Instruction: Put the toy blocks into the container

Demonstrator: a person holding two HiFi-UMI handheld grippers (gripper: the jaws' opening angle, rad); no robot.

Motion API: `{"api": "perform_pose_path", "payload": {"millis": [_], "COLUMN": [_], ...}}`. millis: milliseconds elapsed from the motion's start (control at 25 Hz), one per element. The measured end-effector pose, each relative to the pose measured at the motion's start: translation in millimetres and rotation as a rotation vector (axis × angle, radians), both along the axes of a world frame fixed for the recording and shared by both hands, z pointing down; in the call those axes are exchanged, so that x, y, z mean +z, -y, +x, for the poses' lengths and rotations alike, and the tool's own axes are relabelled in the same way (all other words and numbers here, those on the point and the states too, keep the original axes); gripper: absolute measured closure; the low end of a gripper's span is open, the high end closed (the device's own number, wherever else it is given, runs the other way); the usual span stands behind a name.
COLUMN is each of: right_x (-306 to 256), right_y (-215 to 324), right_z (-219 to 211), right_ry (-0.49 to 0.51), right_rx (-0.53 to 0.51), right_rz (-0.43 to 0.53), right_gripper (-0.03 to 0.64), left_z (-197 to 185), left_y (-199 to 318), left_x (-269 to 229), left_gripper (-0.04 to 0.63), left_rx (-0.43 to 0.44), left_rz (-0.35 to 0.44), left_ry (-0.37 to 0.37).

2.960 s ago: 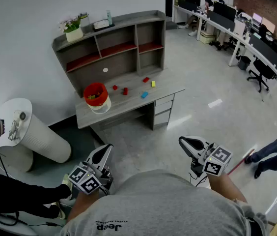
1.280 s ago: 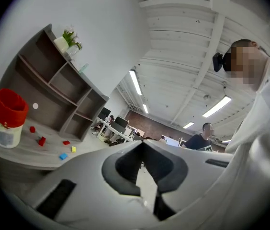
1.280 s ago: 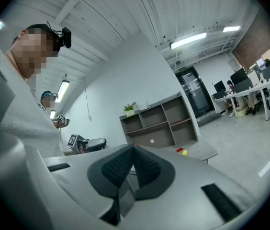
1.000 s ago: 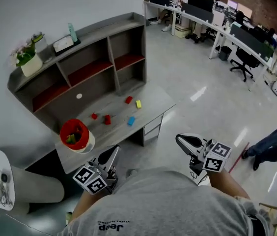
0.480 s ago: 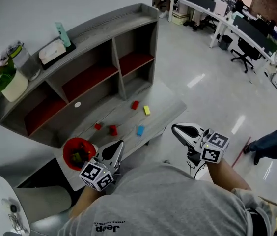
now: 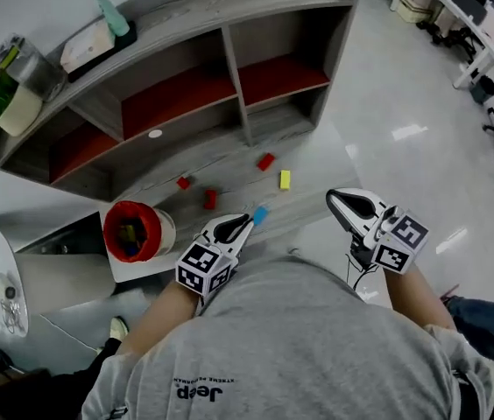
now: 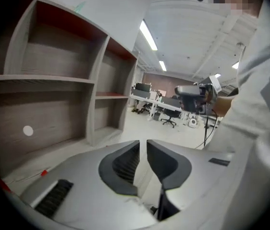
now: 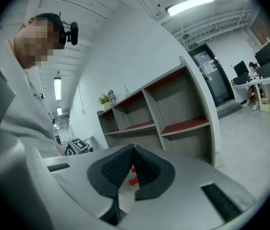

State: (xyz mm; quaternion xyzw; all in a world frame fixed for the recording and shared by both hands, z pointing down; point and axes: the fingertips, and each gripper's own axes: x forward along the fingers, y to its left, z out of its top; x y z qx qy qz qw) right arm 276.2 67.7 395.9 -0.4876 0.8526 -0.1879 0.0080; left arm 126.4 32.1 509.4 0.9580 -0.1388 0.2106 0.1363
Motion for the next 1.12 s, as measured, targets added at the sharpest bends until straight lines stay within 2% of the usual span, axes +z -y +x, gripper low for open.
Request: {"api": "perform_pose_path", "payload": {"millis": [200, 360, 440, 640, 760, 840, 960, 1120], "right_x": [28.3, 44.1, 52.8, 71.9, 83.2, 91.1, 100.9, 108.6], "right_y": [19.4, 18.1, 13.5, -5.7, -22.8, -35.5, -50.0, -58.6], "right_z": [31.7, 51.8, 64.2, 107.1, 134.2, 149.5, 166.3, 174.0], "right_ry": [-0.012, 0.001, 0.009, 0.026, 0.039, 0.051, 0.069, 0.094], "right_rx": [-0.098, -0.134, -0.129, -0.059, 0.002, 0.044, 0.093, 0.125], "right_rz": [-0.025, -0.049, -0.071, -0.117, -0.144, -0.164, -0.183, -0.193], "right_gripper": [0.606, 0.604, 0.604, 0.604, 0.604, 0.604, 0.604, 0.604], "left_z": [47.1, 85.6, 104.5, 144.1, 154.5, 154.4, 148.4, 147.6], "left_y": [13.9, 36.6, 47.9, 79.3, 98.6, 103.8, 103.3, 101.9], "left_x": [55.5, 102.8, 134.6, 207.4, 239.2, 254.2, 270.5, 270.8], "left_gripper": [0.447, 0.430, 0.393, 0.359, 0.313, 0.308, 0.307, 0.315], "left_rx": [-0.019, -0.080, -0.103, -0.186, -0.290, -0.343, -0.373, -0.346], "left_rz": [0.006, -0.085, -0.141, -0.255, -0.337, -0.373, -0.375, -0.340], "left_ry": [0.203, 0.321, 0.395, 0.535, 0.605, 0.669, 0.765, 0.773]}}
